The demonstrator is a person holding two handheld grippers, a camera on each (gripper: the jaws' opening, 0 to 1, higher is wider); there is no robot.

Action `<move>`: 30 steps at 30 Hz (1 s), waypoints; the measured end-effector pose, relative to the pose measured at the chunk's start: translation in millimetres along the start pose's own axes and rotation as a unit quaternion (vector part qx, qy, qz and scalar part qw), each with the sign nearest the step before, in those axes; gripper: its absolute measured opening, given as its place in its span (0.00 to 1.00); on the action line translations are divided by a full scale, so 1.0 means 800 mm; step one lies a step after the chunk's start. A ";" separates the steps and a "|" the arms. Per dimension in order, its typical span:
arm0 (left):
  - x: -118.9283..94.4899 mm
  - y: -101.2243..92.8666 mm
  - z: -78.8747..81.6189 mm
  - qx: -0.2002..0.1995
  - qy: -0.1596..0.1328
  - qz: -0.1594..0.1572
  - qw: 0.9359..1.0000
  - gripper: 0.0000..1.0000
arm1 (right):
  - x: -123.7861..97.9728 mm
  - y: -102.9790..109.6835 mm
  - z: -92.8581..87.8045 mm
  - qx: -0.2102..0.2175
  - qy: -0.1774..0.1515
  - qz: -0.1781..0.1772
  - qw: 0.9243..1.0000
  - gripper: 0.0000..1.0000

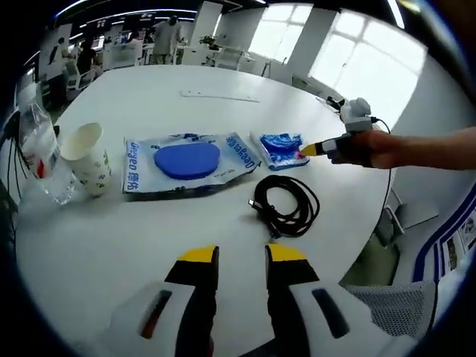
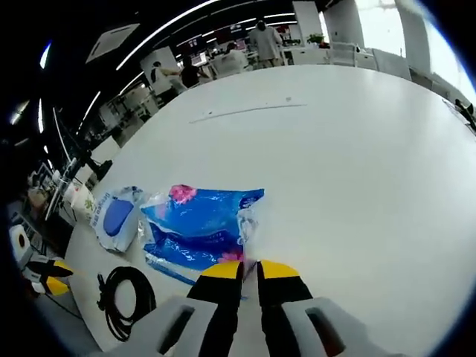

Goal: Arrange the tabletop items into an orderly group along one side of the table until the central work area is clear of visible clutter.

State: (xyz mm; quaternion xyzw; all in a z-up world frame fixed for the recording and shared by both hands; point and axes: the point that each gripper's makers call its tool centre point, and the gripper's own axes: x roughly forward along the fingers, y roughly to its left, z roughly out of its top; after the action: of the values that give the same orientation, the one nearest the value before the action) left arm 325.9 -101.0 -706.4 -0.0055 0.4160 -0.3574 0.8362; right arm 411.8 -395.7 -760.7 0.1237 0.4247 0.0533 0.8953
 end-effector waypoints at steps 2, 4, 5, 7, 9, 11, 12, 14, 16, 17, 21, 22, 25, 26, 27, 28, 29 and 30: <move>-0.002 0.003 -0.001 -0.004 -0.001 0.004 1.000 0.22 | 0.000 0.002 0.000 -0.001 0.000 0.003 1.000 0.05; -0.003 0.003 -0.003 -0.009 -0.001 0.006 1.000 0.22 | 0.000 0.003 -0.001 -0.003 0.000 0.006 1.000 0.05; -0.003 0.003 -0.004 -0.010 0.000 0.006 1.000 0.22 | 0.000 0.004 -0.002 -0.005 0.000 0.006 1.000 0.05; -0.002 0.002 -0.008 -0.012 0.001 0.005 1.000 0.22 | -0.003 0.009 -0.004 -0.007 0.001 0.009 1.000 0.05; -0.002 0.000 -0.009 -0.015 0.001 0.003 1.000 0.22 | 0.000 0.008 -0.005 -0.012 0.000 0.012 1.000 0.05; -0.001 0.000 -0.009 -0.016 0.001 0.002 1.000 0.22 | -0.002 0.009 -0.006 -0.012 0.001 0.014 1.000 0.05; -0.001 0.000 -0.009 -0.017 0.001 0.003 1.000 0.22 | -0.002 0.008 -0.006 -0.011 0.001 0.014 1.000 0.05; -0.002 0.000 -0.008 -0.020 -0.001 0.003 1.000 0.22 | -0.004 0.007 -0.007 -0.013 0.001 0.013 1.000 0.05; -0.002 0.002 -0.008 -0.022 -0.002 0.004 1.000 0.22 | -0.006 0.007 -0.007 -0.013 0.002 0.012 1.000 0.05; -0.002 0.002 -0.009 -0.023 -0.003 0.003 1.000 0.22 | -0.005 0.006 -0.007 -0.012 0.001 0.013 1.000 0.05; -0.003 0.001 -0.010 -0.029 -0.005 0.002 1.000 0.21 | -0.004 0.010 -0.007 -0.016 0.004 0.017 1.000 0.06; -0.003 0.000 -0.011 -0.032 -0.005 0.001 0.999 0.21 | -0.003 0.011 -0.006 -0.017 0.004 0.017 1.000 0.06; -0.005 0.000 -0.011 -0.026 -0.004 0.001 1.000 0.22 | -0.003 0.016 -0.004 -0.021 0.004 0.017 1.000 0.09; -0.007 0.000 -0.011 -0.024 -0.004 0.001 1.000 0.22 | -0.003 0.016 -0.004 -0.023 0.006 0.017 1.000 0.10; -0.008 0.001 -0.010 -0.021 -0.005 0.002 1.000 0.22 | -0.004 0.016 -0.005 -0.026 0.007 0.017 0.999 0.11; -0.010 0.002 -0.009 -0.019 -0.005 0.002 1.000 0.22 | -0.005 0.016 -0.005 -0.028 0.008 0.016 0.999 0.11; -0.013 0.003 -0.007 -0.017 -0.008 0.003 1.000 0.22 | -0.007 0.017 -0.006 -0.029 0.008 0.014 0.999 0.11; -0.014 0.004 -0.007 -0.016 -0.009 0.003 1.000 0.22 | -0.008 0.017 -0.007 -0.029 0.009 0.014 0.999 0.12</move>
State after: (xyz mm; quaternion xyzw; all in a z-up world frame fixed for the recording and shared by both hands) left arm 319.5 -90.4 -702.9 -0.0205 0.4143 -0.3480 0.8407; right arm 403.6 -382.7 -755.5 0.1031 0.4290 0.0794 0.8939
